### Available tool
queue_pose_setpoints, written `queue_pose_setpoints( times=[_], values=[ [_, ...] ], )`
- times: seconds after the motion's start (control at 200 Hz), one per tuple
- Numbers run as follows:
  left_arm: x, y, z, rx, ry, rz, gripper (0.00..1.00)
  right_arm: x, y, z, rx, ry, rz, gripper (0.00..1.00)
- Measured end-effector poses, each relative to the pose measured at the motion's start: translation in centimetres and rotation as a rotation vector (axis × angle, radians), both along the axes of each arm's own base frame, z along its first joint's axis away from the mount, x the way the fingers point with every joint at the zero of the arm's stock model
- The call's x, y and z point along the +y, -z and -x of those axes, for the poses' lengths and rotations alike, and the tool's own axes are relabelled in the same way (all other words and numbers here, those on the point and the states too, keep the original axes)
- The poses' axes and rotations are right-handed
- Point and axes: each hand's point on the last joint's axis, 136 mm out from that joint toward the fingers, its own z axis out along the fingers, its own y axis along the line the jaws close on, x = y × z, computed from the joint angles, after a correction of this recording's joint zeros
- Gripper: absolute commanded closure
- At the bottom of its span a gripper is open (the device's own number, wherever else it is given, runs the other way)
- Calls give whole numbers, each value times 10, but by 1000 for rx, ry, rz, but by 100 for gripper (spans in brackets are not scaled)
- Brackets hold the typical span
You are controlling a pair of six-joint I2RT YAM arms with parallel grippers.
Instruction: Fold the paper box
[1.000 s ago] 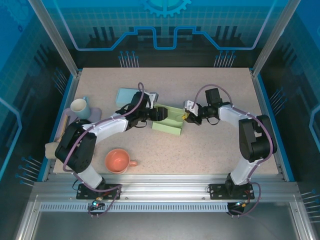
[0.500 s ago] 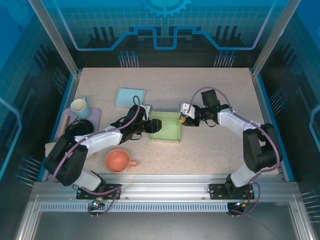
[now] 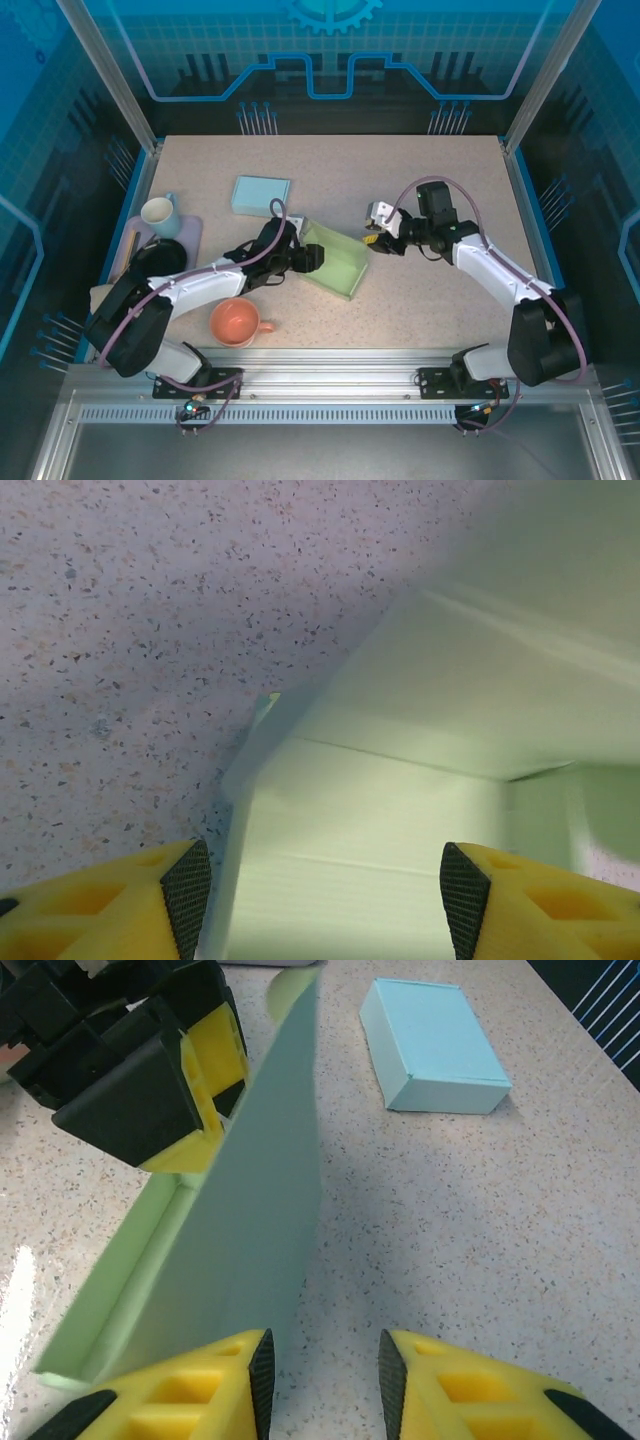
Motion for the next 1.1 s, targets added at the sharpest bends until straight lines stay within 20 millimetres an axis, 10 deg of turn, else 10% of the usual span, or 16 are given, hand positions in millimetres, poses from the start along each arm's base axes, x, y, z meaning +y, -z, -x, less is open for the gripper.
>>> queue_pose_setpoints(
  times=[0.21, 0.685, 0.79, 1.1],
  values=[
    [1, -13, 1, -44, -4, -9, 35, -15, 2, -4, 31, 136, -30, 62],
    [-10, -52, 16, -129, 34, 47, 42, -60, -78, -24, 173, 686, -309, 65],
    [1, -64, 21, -127, -30, 66, 17, -55, -86, -21, 224, 734, -341, 64],
    [55, -120, 20, -93, -329, 218, 1, -62, -79, 0, 302, 834, -334, 61]
  ],
)
